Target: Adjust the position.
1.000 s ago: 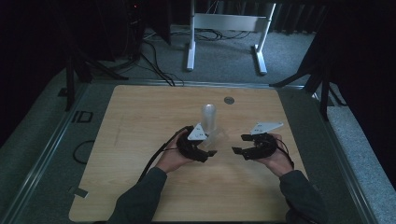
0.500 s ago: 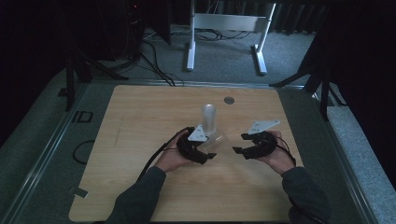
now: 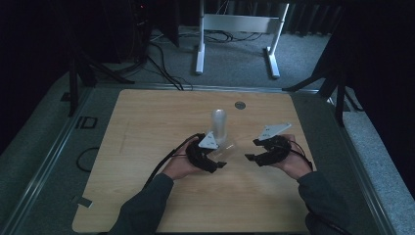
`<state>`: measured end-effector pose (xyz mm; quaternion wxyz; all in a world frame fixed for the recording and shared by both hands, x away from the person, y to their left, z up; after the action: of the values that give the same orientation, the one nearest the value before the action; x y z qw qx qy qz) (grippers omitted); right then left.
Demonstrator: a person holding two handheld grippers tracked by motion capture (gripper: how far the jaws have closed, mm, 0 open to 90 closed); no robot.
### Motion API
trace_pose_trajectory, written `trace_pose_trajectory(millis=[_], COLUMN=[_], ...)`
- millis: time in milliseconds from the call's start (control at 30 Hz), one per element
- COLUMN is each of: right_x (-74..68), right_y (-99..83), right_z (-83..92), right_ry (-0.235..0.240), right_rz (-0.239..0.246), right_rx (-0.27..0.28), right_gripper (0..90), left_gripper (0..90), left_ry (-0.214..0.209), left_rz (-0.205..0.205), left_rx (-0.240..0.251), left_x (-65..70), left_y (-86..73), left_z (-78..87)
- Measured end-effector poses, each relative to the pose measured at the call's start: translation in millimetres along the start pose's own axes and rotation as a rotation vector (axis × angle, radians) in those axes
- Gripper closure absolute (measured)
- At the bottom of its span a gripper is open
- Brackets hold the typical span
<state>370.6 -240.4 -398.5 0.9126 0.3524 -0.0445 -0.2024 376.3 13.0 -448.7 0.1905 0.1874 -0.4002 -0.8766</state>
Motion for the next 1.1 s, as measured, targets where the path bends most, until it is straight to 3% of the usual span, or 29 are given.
trace_pose_trajectory(millis=[600,833,1100], right_x=[0.5,-1.3,-4.5], right_y=[6.7,9.9,11.3], right_z=[2.2,1.9,-1.8], right_ry=[0.01,0.023,0.047], right_rz=[0.049,0.084,0.116], right_rx=[-0.088,-0.13,-0.173], right_gripper=[35.1,35.0,35.5], left_gripper=[29.4,29.5,29.4], left_ry=[-0.023,-0.022,-0.039], left_rz=[-0.046,-0.054,-0.088], left_rx=[-0.044,-0.061,-0.087], left_x=[3.8,4.9,10.7], left_y=[0.6,-1.1,-2.5], left_z=[-6.6,-9.1,-14.8])
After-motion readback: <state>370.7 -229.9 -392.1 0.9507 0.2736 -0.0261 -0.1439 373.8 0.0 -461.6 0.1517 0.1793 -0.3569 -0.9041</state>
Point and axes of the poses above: each handheld gripper's, and its own axes: z roughly backward along the jaws, y roughly out of its top, x roughly to its right, the point moved 1 cm from there along -z, roughly forward along the jaws, and after that the axes turned 12 degrees about y, right-handed, at the moved point
